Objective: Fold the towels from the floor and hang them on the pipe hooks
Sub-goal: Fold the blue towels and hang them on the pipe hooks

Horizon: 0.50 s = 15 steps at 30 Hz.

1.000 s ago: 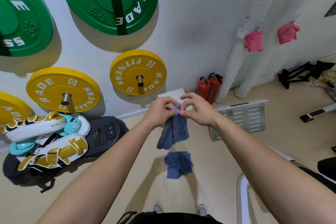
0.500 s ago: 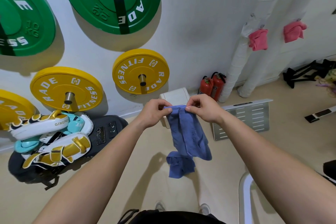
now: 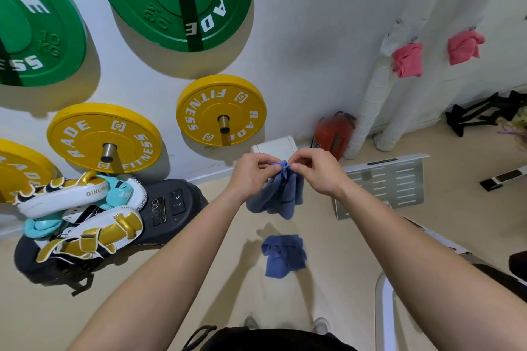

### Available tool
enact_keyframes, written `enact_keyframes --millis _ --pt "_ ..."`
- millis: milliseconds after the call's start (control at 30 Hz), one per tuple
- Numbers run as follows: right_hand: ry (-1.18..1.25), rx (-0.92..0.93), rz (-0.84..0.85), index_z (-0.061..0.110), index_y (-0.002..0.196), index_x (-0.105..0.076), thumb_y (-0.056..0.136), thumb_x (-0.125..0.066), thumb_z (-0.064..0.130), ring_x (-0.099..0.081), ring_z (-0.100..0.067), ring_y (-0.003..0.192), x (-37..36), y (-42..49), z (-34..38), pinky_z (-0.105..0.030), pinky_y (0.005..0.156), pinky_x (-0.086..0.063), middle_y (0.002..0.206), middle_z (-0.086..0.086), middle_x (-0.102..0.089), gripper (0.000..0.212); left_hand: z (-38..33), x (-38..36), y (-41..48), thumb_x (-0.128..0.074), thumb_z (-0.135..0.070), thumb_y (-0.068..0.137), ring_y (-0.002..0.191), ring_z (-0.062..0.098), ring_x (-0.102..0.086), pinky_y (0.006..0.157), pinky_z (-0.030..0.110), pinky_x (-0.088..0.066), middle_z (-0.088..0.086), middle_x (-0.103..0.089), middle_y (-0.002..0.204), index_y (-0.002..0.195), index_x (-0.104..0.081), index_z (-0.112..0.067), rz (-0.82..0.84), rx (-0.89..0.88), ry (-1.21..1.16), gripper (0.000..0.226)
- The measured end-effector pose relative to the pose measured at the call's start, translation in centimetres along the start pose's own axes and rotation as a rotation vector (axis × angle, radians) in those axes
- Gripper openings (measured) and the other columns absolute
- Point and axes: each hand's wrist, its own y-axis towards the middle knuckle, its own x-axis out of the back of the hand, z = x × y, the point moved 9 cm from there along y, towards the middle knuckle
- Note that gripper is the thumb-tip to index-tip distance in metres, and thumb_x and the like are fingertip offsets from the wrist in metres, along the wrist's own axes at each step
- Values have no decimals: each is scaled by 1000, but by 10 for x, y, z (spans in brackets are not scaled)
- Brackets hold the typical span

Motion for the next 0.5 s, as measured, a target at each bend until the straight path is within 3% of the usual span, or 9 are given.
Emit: enact_keyframes --millis 167,367,500 --pt "18 -13 45 33 85 -73 92 -63 24 -63 -12 82 -6 3 3 -40 77 -54 84 9 -71 15 2 1 3 -63 -15 97 91 9 -69 84 27 -57 -4 -75 95 108 -75 -15 -8 -16 56 17" --pt "24 -98 -20 26 81 -74 87 -69 36 -61 -9 69 -4 7 3 -32 65 -48 69 10 -68 13 -3 -4 -3 -55 -6 100 77 -2 -67 68 13 -49 0 -74 92 114 -73 -8 70 -50 -7 23" --pt "41 -148 -48 26 77 -73 85 -71 39 -58 -2 63 -5 6 0 -26 60 -44 62 11 -65 16 1 -5 -4 -54 -9 100 85 7 -69 69 13 -50 3 -76 97 118 -72 -11 88 -26 -26 26"
